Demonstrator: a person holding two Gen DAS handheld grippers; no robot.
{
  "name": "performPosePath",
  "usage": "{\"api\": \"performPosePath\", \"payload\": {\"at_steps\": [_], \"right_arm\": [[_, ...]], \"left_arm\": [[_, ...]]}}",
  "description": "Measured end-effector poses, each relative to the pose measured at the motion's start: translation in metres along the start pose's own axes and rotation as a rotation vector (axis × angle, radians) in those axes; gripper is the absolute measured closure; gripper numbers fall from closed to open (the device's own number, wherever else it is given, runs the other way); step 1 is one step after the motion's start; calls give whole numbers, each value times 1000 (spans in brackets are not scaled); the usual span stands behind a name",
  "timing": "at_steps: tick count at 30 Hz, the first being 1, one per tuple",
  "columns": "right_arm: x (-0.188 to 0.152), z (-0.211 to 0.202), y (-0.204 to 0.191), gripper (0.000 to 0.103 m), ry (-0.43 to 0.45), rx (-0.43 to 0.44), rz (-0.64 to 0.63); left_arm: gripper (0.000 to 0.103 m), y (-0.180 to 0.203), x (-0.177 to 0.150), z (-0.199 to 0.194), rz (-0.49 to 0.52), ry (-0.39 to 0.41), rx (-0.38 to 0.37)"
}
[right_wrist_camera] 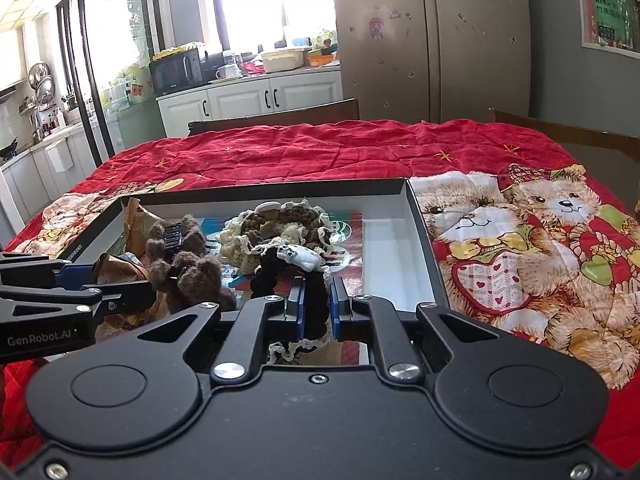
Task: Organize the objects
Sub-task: 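Lower the tan packet with the left tool while the right tool lowers the black scrunchie into the box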
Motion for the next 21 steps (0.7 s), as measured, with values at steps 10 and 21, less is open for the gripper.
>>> {"api": "performPosePath", "payload": {"at_steps": [10, 21], "right_arm": [[-3, 6, 1, 91, -13, 0, 5], [-3, 9, 2, 91, -19, -6, 10]], "left_arm": [[61, 6, -3, 3, 57, 5, 12], [61, 10, -6, 3, 85, 8, 20]]}}
Point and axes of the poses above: each gripper's, at about its wrist camera, not at the fingertips, and z roughly the way its jaws point, y to its right, x to its top, the point moved 3 cm from there along z, roughly the way its jaws point, and after that the axes turned 13 degrees about y, right-handed, at the moved point
